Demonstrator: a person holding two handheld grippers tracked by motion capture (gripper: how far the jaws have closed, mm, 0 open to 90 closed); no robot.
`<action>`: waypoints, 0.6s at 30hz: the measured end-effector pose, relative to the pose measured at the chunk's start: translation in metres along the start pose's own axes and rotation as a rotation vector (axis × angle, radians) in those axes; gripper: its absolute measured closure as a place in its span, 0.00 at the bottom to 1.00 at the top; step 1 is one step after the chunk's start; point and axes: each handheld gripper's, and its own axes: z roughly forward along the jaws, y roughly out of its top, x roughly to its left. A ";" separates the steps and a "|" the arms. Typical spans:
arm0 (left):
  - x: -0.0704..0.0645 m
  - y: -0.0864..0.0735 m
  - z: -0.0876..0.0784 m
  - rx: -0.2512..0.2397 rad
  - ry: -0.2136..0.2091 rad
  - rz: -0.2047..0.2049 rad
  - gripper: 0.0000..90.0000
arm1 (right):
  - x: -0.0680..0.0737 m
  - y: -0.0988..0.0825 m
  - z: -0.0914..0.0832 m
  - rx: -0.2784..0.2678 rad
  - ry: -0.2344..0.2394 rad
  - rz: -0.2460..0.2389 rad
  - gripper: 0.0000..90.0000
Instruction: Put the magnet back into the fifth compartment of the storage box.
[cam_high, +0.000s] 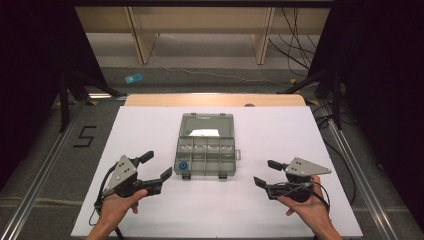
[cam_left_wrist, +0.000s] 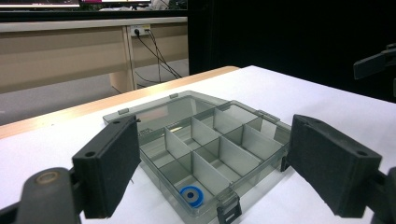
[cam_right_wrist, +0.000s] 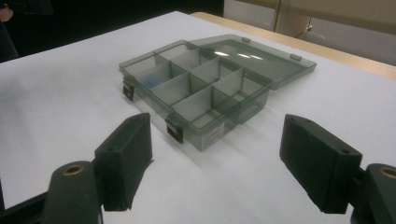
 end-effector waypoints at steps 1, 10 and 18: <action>0.000 0.000 0.000 0.000 0.000 0.001 0.19 | -0.001 -0.001 0.000 -0.009 -0.015 -0.014 0.29; 0.000 0.000 0.000 0.002 0.000 0.002 0.19 | 0.002 -0.006 -0.006 0.009 0.002 0.006 0.29; 0.000 0.000 0.001 -0.002 -0.002 0.003 0.19 | 0.003 -0.009 -0.012 -0.015 -0.020 0.003 0.29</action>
